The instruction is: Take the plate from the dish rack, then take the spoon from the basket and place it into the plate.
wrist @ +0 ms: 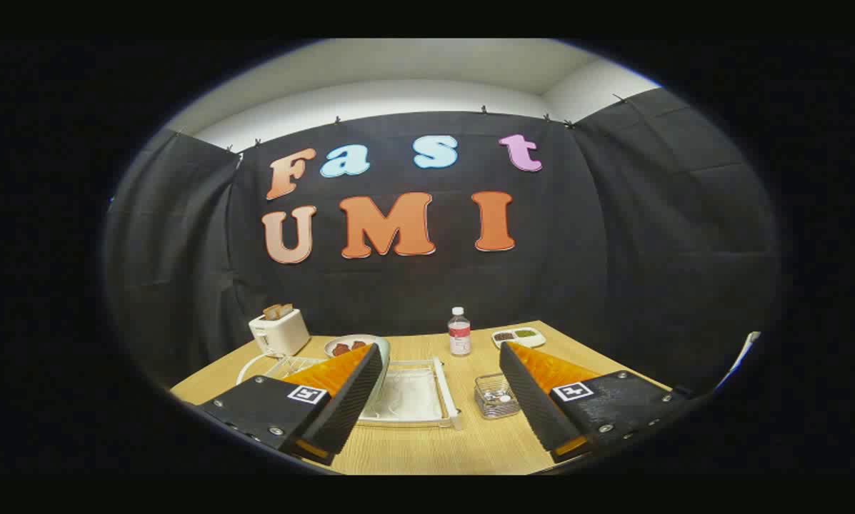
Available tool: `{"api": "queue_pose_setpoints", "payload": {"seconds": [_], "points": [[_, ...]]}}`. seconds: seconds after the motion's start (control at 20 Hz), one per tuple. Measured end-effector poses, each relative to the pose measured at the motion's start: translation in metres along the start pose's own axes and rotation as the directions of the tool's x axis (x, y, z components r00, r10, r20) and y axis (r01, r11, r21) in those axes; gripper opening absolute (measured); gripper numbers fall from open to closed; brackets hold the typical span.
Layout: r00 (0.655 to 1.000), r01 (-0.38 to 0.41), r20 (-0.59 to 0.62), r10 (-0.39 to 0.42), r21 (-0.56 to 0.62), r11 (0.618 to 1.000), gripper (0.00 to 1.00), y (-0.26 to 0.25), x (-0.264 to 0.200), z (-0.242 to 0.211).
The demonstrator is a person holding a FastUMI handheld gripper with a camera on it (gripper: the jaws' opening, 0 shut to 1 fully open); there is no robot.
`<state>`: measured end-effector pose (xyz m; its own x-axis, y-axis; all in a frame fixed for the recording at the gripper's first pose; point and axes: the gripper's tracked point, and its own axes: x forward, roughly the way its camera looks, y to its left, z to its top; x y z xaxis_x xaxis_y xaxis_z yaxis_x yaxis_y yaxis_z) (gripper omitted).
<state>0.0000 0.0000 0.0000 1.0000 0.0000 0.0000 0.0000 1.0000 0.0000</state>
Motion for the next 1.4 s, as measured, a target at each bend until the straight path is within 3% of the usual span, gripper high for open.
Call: {"api": "queue_pose_setpoints", "payload": {"seconds": [1.4], "points": [[0.998, 0.009, -0.066, -0.013, -0.059, 0.998, 0.99, 0.012, 0.035, -0.011]]}}
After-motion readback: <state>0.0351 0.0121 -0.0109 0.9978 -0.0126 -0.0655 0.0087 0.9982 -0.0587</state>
